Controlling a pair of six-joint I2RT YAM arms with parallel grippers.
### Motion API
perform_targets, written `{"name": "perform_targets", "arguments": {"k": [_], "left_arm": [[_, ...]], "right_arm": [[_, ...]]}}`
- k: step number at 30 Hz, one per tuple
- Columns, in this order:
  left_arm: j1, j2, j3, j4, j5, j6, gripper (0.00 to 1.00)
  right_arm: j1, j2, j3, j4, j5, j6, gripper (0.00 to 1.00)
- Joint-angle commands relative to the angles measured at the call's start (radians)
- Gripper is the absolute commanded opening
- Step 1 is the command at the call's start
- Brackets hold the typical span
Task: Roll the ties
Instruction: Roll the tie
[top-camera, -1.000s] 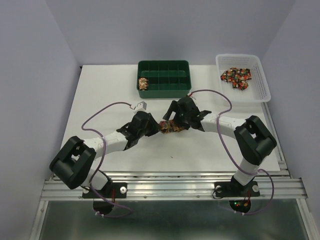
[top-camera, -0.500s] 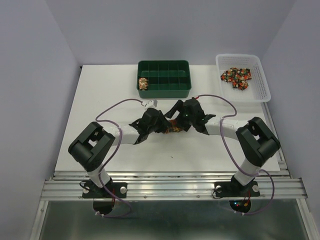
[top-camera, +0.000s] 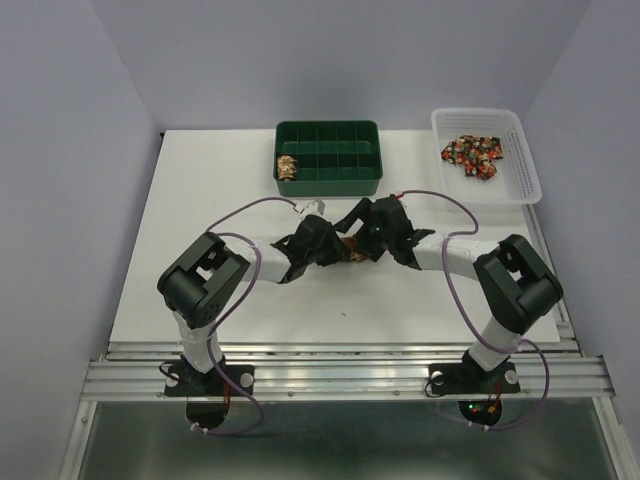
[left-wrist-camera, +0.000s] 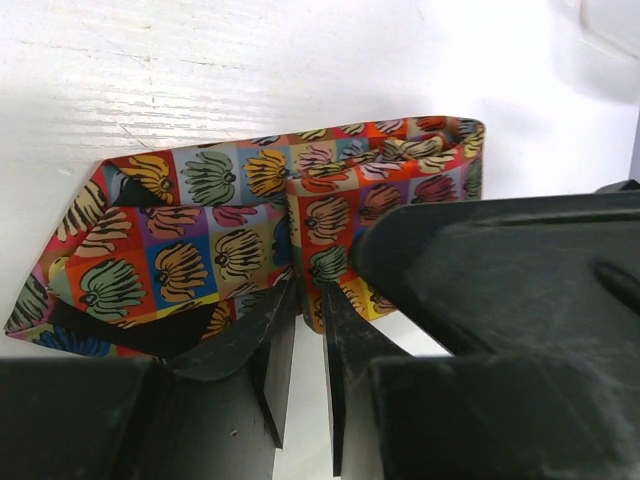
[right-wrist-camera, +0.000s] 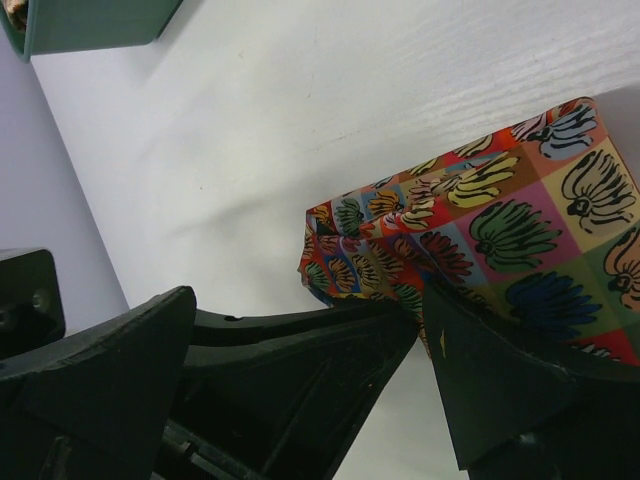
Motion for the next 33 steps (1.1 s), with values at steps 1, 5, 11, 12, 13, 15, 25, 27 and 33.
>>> {"name": "perform_targets", "arguments": {"k": [1, 5, 11, 12, 13, 15, 25, 27, 33], "left_arm": [[-0.010, 0.029, 0.053, 0.026, 0.005, 0.017, 0.28], [-0.012, 0.054, 0.069, 0.020, -0.004, 0.015, 0.28], [-0.013, 0.064, 0.066, -0.002, -0.029, 0.012, 0.28], [-0.012, 0.066, 0.067, -0.003, -0.029, 0.012, 0.28], [-0.013, 0.075, 0.069, -0.005, -0.029, 0.012, 0.28], [-0.013, 0.081, 0.073, -0.009, -0.029, 0.014, 0.28], [-0.012, 0.107, 0.092, -0.026, -0.029, 0.022, 0.27], [-0.013, 0.104, 0.092, -0.029, -0.029, 0.020, 0.27], [-0.013, 0.112, 0.099, -0.040, -0.029, 0.023, 0.28]], "right_arm": [[0.000, -0.026, -0.027, 0.034, -0.031, -0.001, 1.00], [-0.003, -0.017, -0.026, 0.047, -0.055, 0.004, 1.00], [-0.009, -0.030, -0.023, 0.057, -0.054, 0.005, 1.00], [-0.009, -0.035, -0.015, 0.057, -0.054, 0.002, 1.00], [-0.012, -0.044, -0.009, 0.054, -0.052, -0.004, 1.00], [-0.017, -0.058, 0.003, 0.031, -0.042, -0.022, 1.00], [-0.055, -0.141, 0.065, -0.130, 0.089, -0.143, 1.00], [-0.084, -0.156, 0.082, -0.147, 0.083, -0.202, 1.00], [-0.153, -0.210, 0.083, -0.252, 0.116, -0.498, 1.00]]}}
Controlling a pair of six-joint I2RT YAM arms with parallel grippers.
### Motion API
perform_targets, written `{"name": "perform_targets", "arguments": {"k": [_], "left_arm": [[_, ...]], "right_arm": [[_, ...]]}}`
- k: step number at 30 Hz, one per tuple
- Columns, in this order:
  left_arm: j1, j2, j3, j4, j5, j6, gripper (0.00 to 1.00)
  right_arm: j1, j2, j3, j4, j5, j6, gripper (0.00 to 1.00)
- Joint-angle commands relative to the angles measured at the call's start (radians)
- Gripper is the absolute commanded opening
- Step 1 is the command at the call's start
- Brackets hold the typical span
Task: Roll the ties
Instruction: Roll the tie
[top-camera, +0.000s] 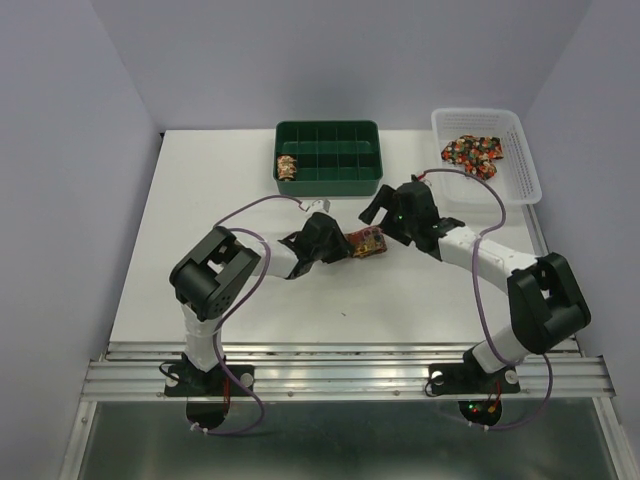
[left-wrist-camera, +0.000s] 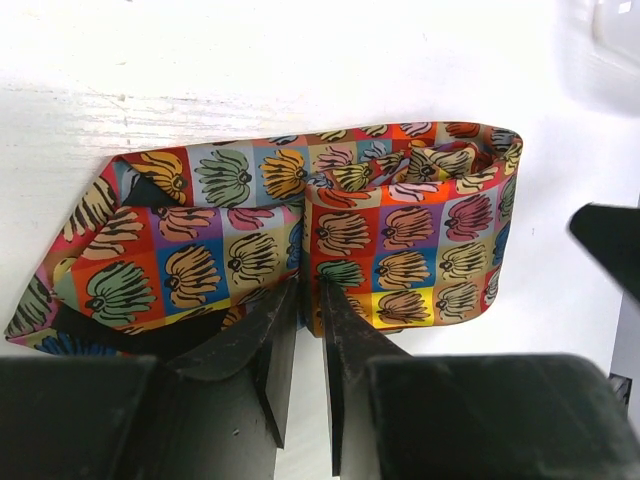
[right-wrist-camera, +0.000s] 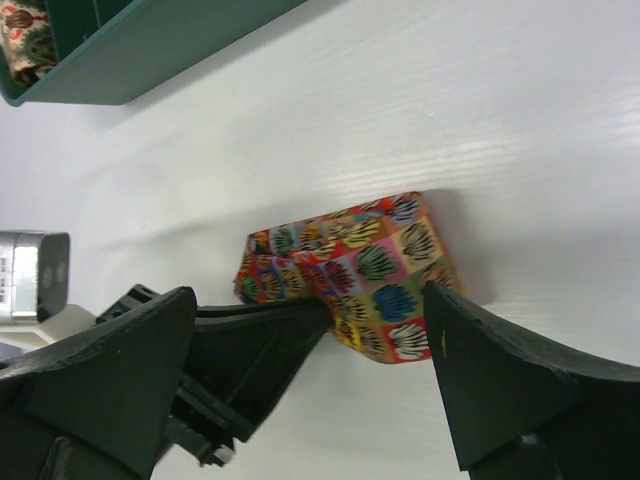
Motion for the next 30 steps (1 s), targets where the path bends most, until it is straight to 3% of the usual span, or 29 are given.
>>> {"name": "perform_targets", "arguments": {"k": [1, 5, 8, 20, 24, 30], "left_arm": [[-0.006, 0.018, 0.025, -0.041, -0.014, 0.025, 0.27], [-0.008, 0.023, 0.028, -0.044, -0.014, 0.027, 0.28], [-0.006, 0.024, 0.025, -0.048, -0.014, 0.027, 0.27], [-0.008, 0.023, 0.033, -0.053, -0.014, 0.038, 0.27], [-0.008, 0.021, 0.030, -0.056, -0.014, 0.033, 0.27], [-0.008, 0.017, 0.031, -0.068, -0.014, 0.036, 0.27]], "right_arm": [[-0.050, -0.061, 0.037, -0.062, 0.032, -0.249, 1.00], [-0.117, -0.058, -0.001, 0.000, -0.193, -0.524, 1.00], [-0.147, -0.034, -0.024, 0.029, -0.296, -0.589, 1.00], [-0.223, 0.108, -0.116, 0.243, -0.583, -0.533, 0.94], [-0.223, 0.126, -0.156, 0.299, -0.591, -0.496, 0.84], [-0.233, 0.134, -0.208, 0.346, -0.576, -0.470, 0.83]]}}
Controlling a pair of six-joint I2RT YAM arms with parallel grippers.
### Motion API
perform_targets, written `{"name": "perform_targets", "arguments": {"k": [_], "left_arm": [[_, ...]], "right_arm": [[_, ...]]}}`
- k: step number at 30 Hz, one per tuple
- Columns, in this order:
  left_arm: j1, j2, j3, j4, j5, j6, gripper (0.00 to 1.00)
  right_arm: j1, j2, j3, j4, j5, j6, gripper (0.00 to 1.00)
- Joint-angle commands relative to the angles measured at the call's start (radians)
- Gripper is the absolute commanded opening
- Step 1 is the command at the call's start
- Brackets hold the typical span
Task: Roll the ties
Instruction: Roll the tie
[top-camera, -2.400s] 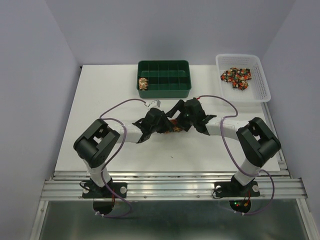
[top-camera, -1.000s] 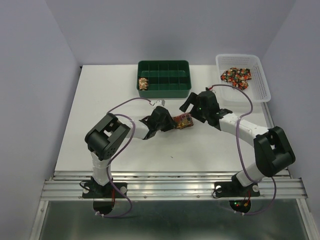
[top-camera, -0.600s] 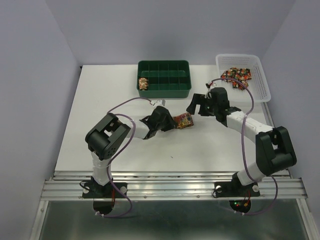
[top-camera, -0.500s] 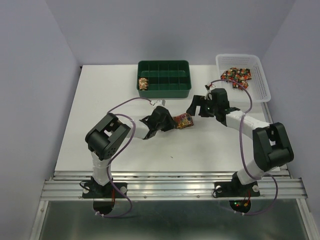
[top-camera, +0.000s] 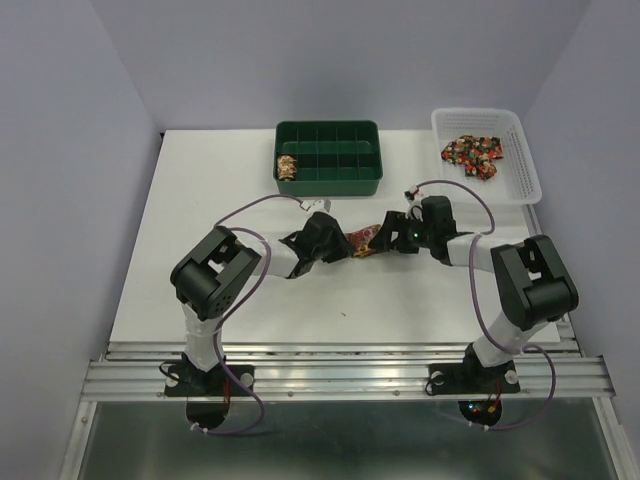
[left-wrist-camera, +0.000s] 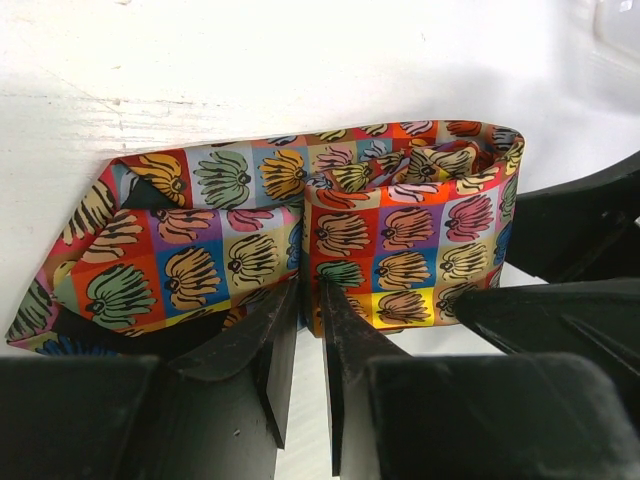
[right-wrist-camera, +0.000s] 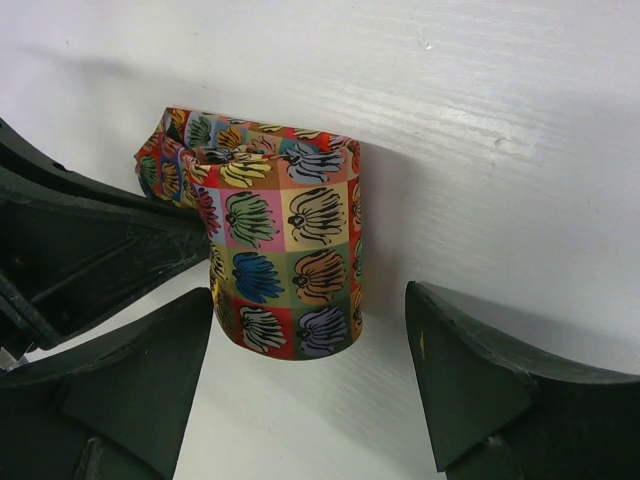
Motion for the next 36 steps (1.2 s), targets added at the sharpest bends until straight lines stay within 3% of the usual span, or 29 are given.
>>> {"name": "perform_targets", "arguments": {"k": [1, 6, 14, 17, 20, 23, 27, 36], "left_arm": [[-0.005, 0.008, 0.021, -0.064, -0.015, 0.028, 0.27], [-0.005, 0.005, 0.023, -0.072, -0.044, 0.028, 0.27], [-0.007, 0.013, 0.032, -0.084, -0.047, 0.030, 0.27], [-0.005, 0.011, 0.035, -0.090, -0.050, 0.031, 0.27], [-0.005, 0.007, 0.035, -0.093, -0.056, 0.031, 0.27], [-0.005, -0.002, 0.032, -0.093, -0.055, 0.033, 0.27], [-0.005, -0.045, 0.023, -0.118, -0.058, 0.050, 0.27], [0.001, -0.255, -0.040, -0.214, -0.164, 0.077, 0.28]], "right_arm": [[-0.016, 0.009, -0.041, 0.115, -0.019, 0.030, 0.82], [-0.040, 0.038, -0.076, 0.221, -0.080, 0.091, 0.78], [-0.046, 0.083, -0.096, 0.312, -0.150, 0.126, 0.63], [-0.046, 0.109, -0.089, 0.320, -0.159, 0.140, 0.54], [-0.046, 0.124, -0.089, 0.327, -0.163, 0.146, 0.37], [-0.046, 0.121, -0.093, 0.329, -0.154, 0.145, 0.28], [-0.048, 0.083, -0.087, 0.272, -0.116, 0.128, 0.19], [-0.046, -0.010, -0.049, 0.059, -0.025, 0.107, 0.16]]}}
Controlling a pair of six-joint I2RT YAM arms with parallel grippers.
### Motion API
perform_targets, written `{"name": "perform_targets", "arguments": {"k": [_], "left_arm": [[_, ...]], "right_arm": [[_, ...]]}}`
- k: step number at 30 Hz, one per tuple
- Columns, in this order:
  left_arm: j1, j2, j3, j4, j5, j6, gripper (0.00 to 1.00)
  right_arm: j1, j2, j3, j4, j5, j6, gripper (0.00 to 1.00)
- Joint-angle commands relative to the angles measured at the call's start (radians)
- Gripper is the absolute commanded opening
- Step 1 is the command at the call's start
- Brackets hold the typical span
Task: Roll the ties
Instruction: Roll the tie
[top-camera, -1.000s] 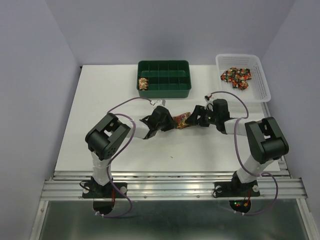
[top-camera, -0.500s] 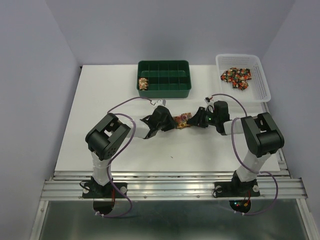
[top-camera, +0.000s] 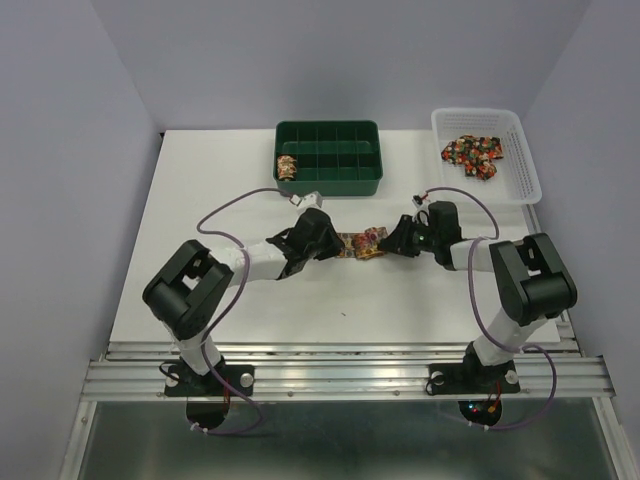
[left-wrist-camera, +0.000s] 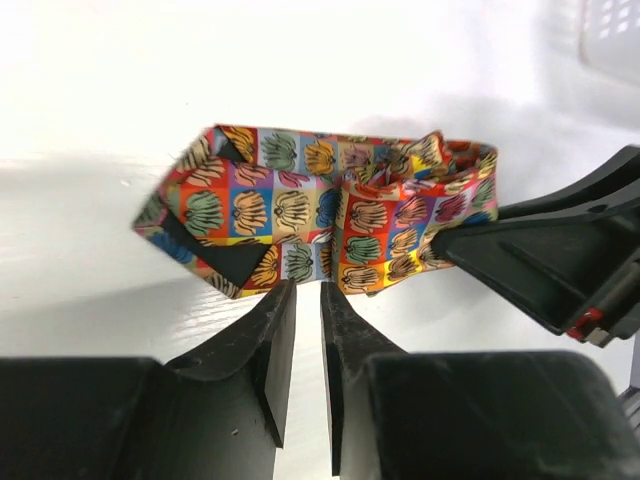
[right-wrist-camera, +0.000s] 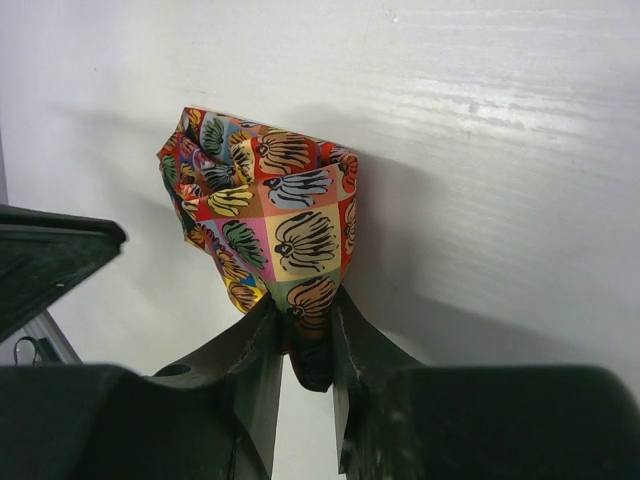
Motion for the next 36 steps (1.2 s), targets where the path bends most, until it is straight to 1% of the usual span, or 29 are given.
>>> {"name": "perform_targets", "arguments": {"k": [1, 6, 11, 16, 22, 29, 33, 36], "left_arm": [[0.017, -0.111, -0.021, -0.069, -0.095, 0.038, 0.28], [0.066, -0.099, -0.024, -0.084, -0.107, 0.054, 0.28], [0.079, -0.002, 0.051, -0.075, -0.087, 0.090, 0.28], [0.085, 0.074, 0.111, -0.069, -0.066, 0.113, 0.27], [0.085, 0.117, 0.129, -0.043, -0.040, 0.125, 0.27], [0.085, 0.133, 0.134, -0.035, -0.023, 0.140, 0.25], [0.079, 0.131, 0.145, -0.037, -0.015, 0.183, 0.25], [0.066, 0.153, 0.151, -0.049, -0.009, 0.206, 0.23]], "right_arm": [[0.002, -0.060, 0.030, -0.130, 0.079, -0.030, 0.16], [0.005, -0.079, 0.087, -0.263, 0.111, -0.041, 0.15], [0.005, -0.095, 0.118, -0.328, 0.140, -0.040, 0.15], [0.007, -0.102, 0.151, -0.359, 0.146, -0.041, 0.15], [0.008, -0.092, 0.164, -0.368, 0.145, -0.044, 0.15], [0.008, -0.089, 0.181, -0.372, 0.151, -0.041, 0.15], [0.008, -0.089, 0.182, -0.372, 0.165, -0.030, 0.15], [0.008, -0.091, 0.188, -0.371, 0.165, -0.024, 0.14]]}}
